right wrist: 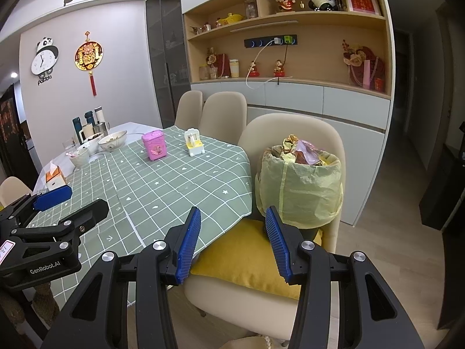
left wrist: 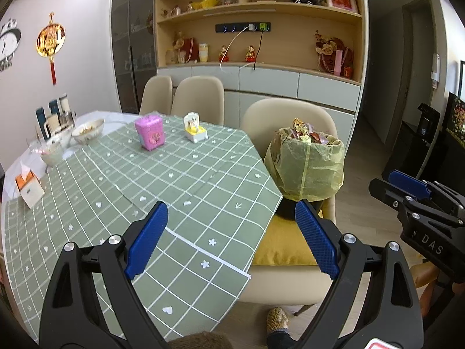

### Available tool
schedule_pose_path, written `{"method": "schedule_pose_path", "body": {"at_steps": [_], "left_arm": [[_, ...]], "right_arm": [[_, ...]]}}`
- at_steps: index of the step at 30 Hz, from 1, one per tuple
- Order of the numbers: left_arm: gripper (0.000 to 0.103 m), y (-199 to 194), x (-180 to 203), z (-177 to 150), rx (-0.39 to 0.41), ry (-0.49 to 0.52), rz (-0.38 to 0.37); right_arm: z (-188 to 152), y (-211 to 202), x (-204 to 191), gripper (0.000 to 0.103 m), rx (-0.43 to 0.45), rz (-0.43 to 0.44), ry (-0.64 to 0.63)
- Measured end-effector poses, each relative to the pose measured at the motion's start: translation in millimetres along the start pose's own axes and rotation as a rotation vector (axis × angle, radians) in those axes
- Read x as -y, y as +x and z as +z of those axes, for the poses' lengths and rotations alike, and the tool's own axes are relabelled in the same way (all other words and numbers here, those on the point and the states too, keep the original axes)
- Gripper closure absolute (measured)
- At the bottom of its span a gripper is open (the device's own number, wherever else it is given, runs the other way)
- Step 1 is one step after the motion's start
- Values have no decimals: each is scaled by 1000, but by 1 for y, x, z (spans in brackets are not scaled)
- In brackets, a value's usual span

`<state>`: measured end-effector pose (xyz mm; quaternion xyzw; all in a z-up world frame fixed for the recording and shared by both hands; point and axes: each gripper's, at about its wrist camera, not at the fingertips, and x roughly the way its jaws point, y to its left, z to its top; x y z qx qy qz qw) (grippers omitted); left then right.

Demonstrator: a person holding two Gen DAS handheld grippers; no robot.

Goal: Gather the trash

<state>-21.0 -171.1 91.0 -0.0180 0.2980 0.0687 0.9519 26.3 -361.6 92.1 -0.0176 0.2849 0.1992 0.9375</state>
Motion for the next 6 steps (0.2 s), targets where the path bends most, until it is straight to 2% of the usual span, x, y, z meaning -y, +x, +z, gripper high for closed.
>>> {"method": "schedule_pose_path", "body": {"at_steps": [2,4,6], "left_arm": [[18,11,-7,-1,-39,-12,9],[18,32,-23,-5,-114,-48,42],[18,55,-55,-11,-190,-132,100]], "right_arm": [[0,6,-1,59,-12,5,0],[-1,15,-1,59,-23,14,-5],[-2,29,0,59,-49,32,1]]}}
